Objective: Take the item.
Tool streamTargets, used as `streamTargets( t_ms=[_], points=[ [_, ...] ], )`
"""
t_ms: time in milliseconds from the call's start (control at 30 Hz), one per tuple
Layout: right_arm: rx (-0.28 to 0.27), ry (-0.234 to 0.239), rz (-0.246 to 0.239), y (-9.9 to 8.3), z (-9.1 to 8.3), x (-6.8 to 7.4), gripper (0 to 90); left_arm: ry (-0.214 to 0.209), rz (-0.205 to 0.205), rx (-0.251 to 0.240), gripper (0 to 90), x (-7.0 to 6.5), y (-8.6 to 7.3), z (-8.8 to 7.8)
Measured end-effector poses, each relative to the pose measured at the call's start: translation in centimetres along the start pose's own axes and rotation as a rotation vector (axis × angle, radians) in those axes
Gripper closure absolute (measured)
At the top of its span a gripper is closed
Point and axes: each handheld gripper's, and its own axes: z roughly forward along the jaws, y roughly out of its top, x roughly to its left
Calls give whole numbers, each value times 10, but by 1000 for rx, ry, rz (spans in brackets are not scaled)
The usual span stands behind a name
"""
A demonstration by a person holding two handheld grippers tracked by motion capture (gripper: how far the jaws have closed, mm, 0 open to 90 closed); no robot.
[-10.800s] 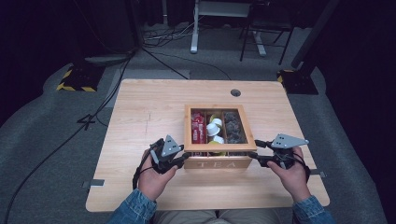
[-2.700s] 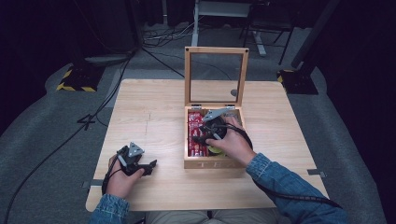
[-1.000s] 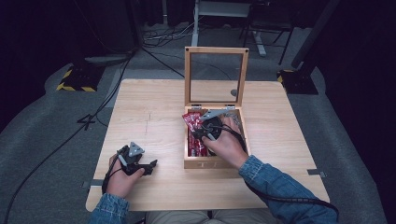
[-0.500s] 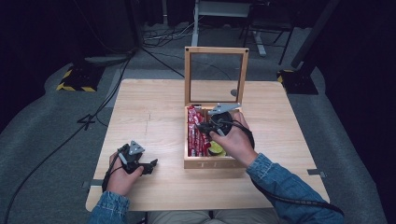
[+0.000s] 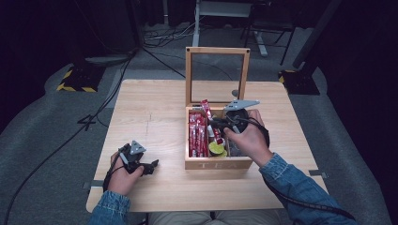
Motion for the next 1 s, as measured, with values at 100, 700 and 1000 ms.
streamTargets(
  t_ms=[100,700,1000],
  points=[
    [-7,-22,13,-2,-10,-10,811,0,-2,-3,151,0,0,0],
    [-45,-125,61,-21,-53,-60,811,-11,6,-4,151,2,-1,0],
    [-49,-188,70,-37,-70,-86,811,-14,7,0,151,2,-1,-1]
  ],
)
